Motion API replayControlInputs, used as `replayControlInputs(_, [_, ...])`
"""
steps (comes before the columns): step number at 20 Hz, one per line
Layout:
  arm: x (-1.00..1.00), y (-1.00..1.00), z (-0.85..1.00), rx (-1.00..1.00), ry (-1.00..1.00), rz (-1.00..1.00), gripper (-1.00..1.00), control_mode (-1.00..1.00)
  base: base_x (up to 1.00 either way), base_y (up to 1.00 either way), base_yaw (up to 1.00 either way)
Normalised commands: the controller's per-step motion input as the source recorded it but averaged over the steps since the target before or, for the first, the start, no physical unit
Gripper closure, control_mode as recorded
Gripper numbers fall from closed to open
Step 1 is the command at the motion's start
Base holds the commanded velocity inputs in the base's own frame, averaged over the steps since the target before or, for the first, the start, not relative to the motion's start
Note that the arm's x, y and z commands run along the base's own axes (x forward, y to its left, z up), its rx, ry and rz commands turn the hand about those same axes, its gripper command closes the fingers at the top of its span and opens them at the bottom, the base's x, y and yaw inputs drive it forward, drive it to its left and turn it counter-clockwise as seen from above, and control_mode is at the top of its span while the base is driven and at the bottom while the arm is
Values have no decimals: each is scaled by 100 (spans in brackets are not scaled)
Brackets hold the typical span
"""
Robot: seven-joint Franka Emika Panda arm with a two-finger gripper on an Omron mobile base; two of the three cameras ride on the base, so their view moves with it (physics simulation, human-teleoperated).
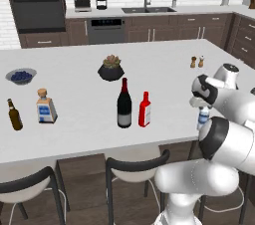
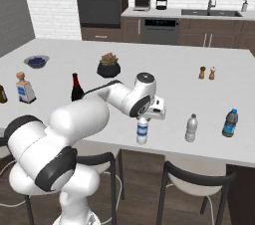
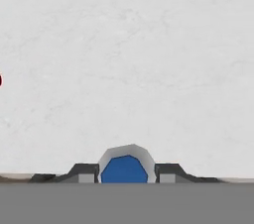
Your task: Move the plastic bottles in the middle to the plastics group, and the glass bottles in the middle to the glass group.
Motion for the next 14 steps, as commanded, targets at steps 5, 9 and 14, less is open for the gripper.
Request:
replayControlInputs(5, [44, -35, 0, 0, 0, -11, 100, -100, 0, 0, 0])
replayControlInputs(9, [33, -40, 0, 0, 0, -13, 100, -100, 0, 0, 0])
replayControlInputs(14, [36, -32, 0, 0, 0, -16, 100, -100, 0, 0, 0])
